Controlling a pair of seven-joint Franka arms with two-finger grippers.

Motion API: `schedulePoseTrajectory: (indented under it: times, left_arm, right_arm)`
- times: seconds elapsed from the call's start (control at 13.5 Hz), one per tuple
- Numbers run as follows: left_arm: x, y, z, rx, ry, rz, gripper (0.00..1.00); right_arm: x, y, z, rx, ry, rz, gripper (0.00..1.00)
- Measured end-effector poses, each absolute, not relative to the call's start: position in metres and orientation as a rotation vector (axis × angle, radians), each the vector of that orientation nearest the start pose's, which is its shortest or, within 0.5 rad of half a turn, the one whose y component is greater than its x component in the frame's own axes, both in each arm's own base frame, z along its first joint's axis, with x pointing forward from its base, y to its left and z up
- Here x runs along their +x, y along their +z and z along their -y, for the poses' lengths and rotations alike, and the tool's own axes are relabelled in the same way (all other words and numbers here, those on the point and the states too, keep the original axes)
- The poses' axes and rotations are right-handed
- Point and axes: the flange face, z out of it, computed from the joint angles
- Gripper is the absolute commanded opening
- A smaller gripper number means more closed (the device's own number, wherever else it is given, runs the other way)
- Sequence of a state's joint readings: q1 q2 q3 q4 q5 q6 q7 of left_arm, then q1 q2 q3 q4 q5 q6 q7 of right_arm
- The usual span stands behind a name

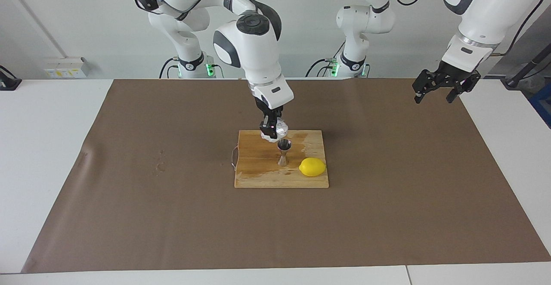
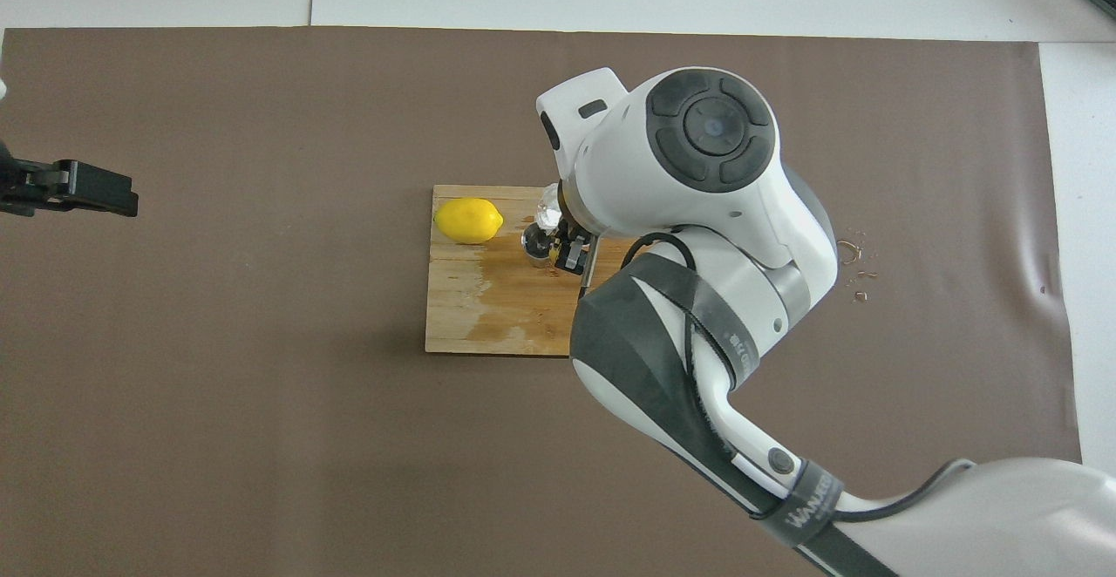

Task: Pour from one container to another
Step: 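Turn the clear glass upright and carry it back off the board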

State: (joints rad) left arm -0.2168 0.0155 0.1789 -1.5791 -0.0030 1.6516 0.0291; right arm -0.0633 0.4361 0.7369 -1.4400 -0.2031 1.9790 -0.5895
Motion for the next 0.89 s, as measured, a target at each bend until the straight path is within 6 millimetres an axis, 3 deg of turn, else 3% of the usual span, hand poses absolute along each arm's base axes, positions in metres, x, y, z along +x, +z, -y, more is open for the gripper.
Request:
schedulePoseTrajectory:
  times: [0.44, 0.89]
  left_arm:
    - [0.567, 0.619, 0.023, -3.139, -0.09, -0.105, 1.0]
    - [0.567, 0.619, 0.023, -3.139, -0.09, -0.105, 1.0]
  right_arm:
    - [0.634, 0.508, -0.254, -2.314, -0.394, 1.764, 0.04]
    - [0.636, 0.468, -0.132, -2.26, -0.453, 1.723, 0.05]
